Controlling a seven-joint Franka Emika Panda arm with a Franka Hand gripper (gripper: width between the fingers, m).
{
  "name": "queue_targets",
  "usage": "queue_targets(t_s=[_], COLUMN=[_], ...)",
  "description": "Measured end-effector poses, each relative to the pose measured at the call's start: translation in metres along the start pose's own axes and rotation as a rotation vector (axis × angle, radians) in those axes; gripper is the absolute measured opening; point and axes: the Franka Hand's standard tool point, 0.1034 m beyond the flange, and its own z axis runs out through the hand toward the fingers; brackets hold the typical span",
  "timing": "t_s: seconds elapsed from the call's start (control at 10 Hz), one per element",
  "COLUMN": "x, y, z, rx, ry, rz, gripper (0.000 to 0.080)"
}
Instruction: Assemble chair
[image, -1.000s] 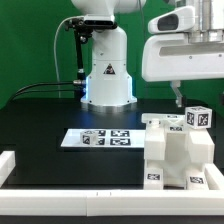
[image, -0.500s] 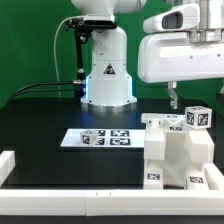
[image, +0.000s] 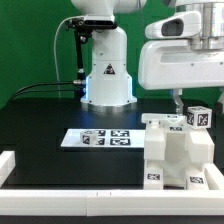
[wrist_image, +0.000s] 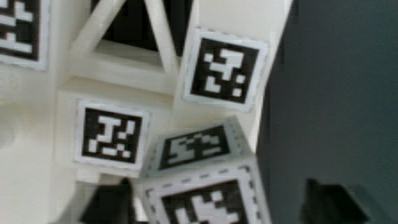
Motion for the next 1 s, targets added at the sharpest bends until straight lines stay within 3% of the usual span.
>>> queue_targets(t_s=[0.1, 0.7, 1.0], x=[0.0002, 0.0013, 0.0011], y=[-0.0002, 0.0001, 0.0004], z=[-0.0001, 0.0006, 0.0005], rx=[0.001, 0.002, 0.008], ry=[0.001, 0.0, -0.003], rz=[0.041, 0.533, 0.902], gripper=[0.0281, 0.0281, 0.0281])
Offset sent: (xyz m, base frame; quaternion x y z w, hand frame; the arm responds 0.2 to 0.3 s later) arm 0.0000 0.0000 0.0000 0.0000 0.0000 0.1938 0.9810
